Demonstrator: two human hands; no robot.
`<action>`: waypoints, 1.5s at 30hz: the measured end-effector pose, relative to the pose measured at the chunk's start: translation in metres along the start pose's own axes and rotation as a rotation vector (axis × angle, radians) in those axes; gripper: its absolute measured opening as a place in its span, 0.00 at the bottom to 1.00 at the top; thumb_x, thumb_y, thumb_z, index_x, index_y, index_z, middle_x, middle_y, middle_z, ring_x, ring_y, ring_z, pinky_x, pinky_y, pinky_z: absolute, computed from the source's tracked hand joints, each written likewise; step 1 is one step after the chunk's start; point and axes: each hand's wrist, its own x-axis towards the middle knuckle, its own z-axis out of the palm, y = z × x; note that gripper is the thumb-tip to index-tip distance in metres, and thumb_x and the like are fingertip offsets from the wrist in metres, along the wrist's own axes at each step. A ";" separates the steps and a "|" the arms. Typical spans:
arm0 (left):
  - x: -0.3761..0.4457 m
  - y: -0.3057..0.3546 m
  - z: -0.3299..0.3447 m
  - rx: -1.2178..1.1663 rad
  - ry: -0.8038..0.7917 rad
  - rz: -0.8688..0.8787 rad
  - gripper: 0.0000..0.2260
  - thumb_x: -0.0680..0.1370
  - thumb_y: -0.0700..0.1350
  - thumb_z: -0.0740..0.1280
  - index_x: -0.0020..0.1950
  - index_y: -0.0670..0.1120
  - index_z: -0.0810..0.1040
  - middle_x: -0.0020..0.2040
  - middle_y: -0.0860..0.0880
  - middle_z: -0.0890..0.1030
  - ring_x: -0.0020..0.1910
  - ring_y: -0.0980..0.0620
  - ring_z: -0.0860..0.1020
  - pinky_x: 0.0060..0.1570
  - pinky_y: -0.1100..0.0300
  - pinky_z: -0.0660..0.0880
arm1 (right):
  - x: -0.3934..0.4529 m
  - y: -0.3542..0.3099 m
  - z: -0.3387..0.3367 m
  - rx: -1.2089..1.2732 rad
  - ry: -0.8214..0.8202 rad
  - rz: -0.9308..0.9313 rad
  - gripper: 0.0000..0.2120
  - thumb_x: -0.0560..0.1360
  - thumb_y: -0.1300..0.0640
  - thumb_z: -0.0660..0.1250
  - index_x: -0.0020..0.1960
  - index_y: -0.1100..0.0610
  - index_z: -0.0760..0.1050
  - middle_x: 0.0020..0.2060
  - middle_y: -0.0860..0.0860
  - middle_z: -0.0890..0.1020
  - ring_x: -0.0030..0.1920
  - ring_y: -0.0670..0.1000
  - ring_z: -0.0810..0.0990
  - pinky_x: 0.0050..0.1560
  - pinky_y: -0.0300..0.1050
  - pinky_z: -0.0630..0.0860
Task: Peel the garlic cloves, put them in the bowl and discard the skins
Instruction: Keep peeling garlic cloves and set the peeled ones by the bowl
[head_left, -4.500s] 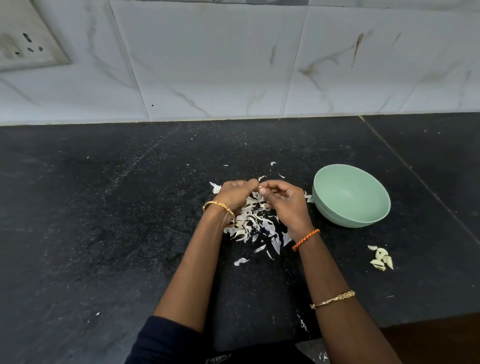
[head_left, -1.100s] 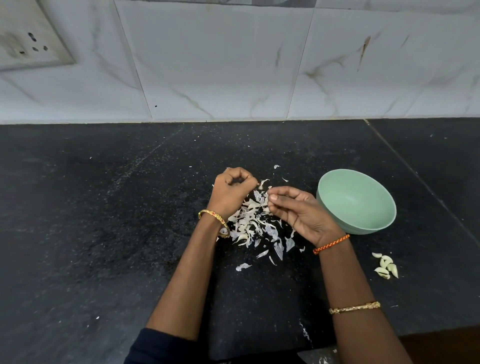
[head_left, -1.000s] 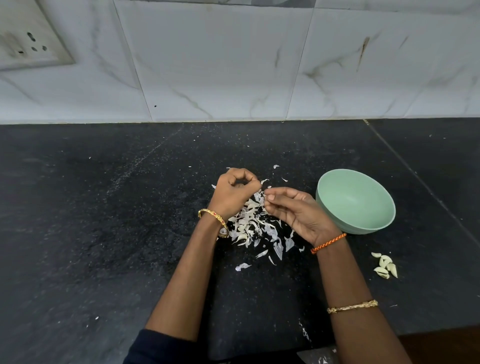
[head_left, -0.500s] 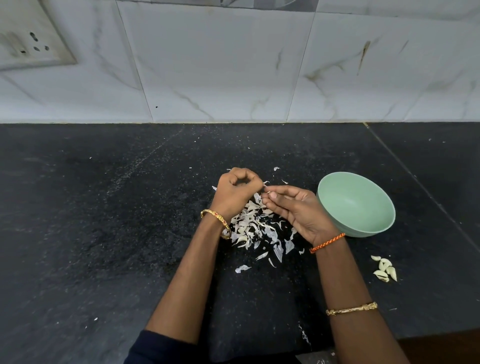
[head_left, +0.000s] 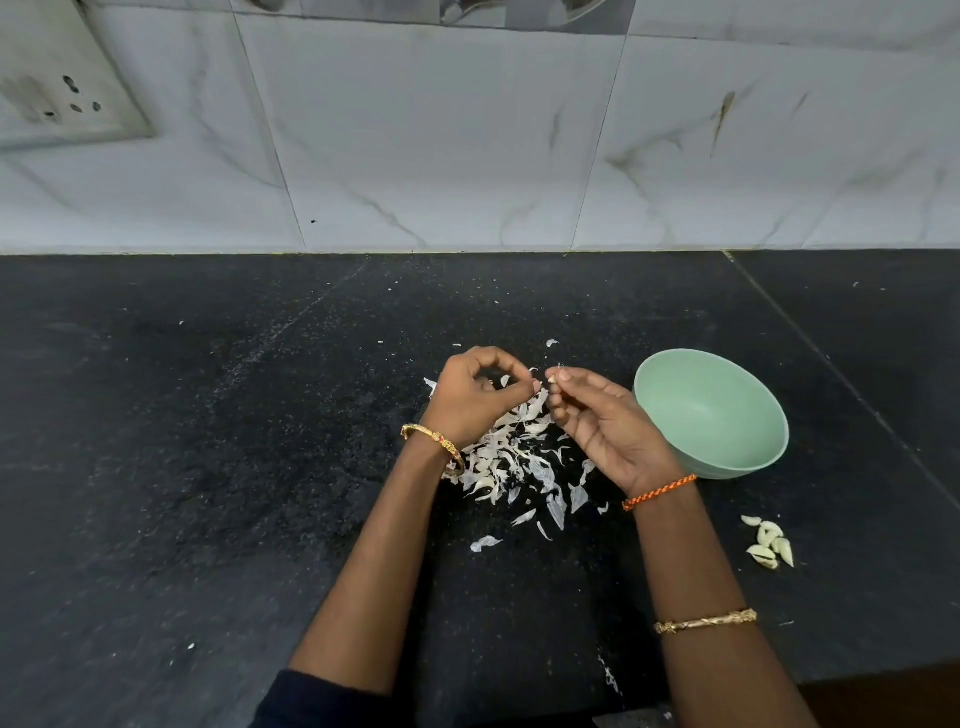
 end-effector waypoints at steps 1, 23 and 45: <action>-0.001 0.001 0.000 -0.010 -0.014 0.000 0.04 0.73 0.37 0.73 0.41 0.44 0.80 0.40 0.51 0.78 0.20 0.61 0.64 0.22 0.71 0.60 | 0.000 -0.001 0.000 0.011 0.004 -0.001 0.05 0.77 0.67 0.63 0.48 0.65 0.77 0.34 0.53 0.79 0.34 0.45 0.78 0.34 0.34 0.77; -0.003 -0.003 0.006 0.020 0.008 -0.027 0.05 0.73 0.39 0.72 0.45 0.48 0.83 0.49 0.42 0.82 0.47 0.46 0.80 0.48 0.50 0.76 | -0.002 0.010 -0.002 -0.301 0.079 -0.192 0.08 0.67 0.67 0.73 0.46 0.64 0.78 0.38 0.58 0.84 0.39 0.51 0.85 0.44 0.41 0.82; -0.003 0.000 0.006 0.011 0.114 -0.111 0.10 0.70 0.33 0.73 0.42 0.48 0.83 0.38 0.54 0.70 0.46 0.61 0.67 0.46 0.71 0.68 | 0.003 0.016 -0.002 -0.792 0.051 -0.587 0.07 0.69 0.70 0.74 0.45 0.62 0.83 0.40 0.49 0.83 0.40 0.39 0.81 0.43 0.31 0.77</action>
